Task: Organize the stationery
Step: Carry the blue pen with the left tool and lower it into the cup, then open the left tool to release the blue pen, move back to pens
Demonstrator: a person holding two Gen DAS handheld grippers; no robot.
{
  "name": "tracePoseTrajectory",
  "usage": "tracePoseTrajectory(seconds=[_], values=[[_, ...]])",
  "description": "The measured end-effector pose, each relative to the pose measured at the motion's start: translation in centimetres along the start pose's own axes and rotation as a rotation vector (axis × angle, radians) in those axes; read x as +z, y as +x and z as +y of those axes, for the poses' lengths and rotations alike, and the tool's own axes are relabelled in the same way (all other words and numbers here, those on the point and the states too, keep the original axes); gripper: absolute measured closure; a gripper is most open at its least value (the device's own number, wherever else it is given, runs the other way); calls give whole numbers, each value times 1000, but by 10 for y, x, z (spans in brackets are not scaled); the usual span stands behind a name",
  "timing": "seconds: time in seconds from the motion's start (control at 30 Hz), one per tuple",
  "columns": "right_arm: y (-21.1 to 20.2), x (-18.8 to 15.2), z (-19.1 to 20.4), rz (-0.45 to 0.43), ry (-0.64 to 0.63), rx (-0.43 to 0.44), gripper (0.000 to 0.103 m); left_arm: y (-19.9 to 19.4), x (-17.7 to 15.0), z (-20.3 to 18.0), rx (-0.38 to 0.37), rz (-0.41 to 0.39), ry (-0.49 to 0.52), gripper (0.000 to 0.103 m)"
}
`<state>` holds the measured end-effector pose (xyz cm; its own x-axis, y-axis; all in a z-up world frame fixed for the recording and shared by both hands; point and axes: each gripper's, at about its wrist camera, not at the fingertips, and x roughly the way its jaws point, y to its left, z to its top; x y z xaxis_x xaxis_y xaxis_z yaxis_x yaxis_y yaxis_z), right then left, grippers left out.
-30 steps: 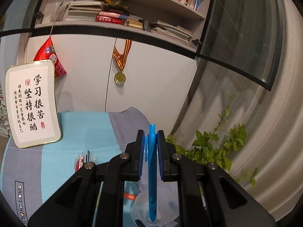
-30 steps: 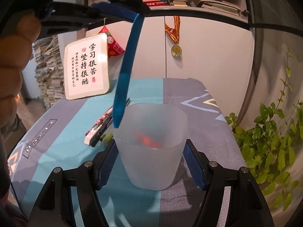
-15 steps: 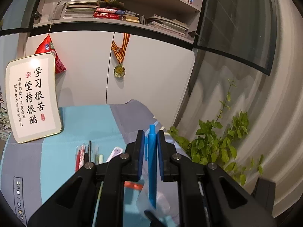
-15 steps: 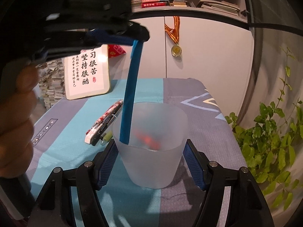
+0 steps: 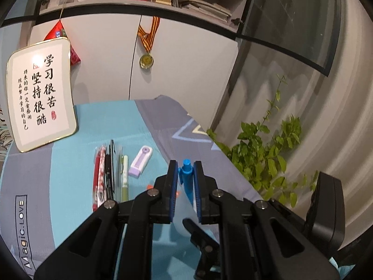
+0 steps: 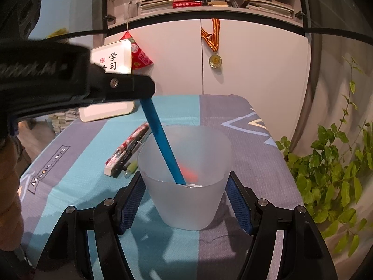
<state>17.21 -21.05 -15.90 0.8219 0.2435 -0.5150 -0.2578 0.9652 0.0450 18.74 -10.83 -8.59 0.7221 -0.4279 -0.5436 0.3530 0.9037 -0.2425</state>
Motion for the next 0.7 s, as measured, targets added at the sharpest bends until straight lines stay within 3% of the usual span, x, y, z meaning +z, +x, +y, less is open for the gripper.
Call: tracePoseTrajectory(seconds=[0.1, 0.17, 0.27, 0.37, 0.5, 0.57, 0.6, 0.63, 0.7], values=[[0, 0, 1, 2, -1, -4, 32, -4, -2, 1, 3, 6, 12, 91], [0, 0, 1, 3, 0, -5, 32, -7, -2, 3, -6, 20, 10, 85], [0, 0, 1, 5, -1, -7, 32, -21, 3, 13, -21, -7, -20, 61], [0, 1, 2, 6, -3, -9, 32, -41, 11, 30, 18, -76, -47, 55], [-1, 0, 1, 7, -1, -8, 32, -43, 11, 61, 159, -101, -64, 55], [0, 0, 1, 8, 0, -9, 32, -29, 5, 75, 227, -57, -62, 56], [0, 1, 1, 8, -1, -10, 32, -19, -2, 85, 248, -14, -74, 61], [0, 0, 1, 9, -2, -11, 32, -11, -7, 92, 254, 18, -84, 68], [0, 0, 1, 9, -3, -11, 32, 7, -21, 103, 256, 95, -91, 70]])
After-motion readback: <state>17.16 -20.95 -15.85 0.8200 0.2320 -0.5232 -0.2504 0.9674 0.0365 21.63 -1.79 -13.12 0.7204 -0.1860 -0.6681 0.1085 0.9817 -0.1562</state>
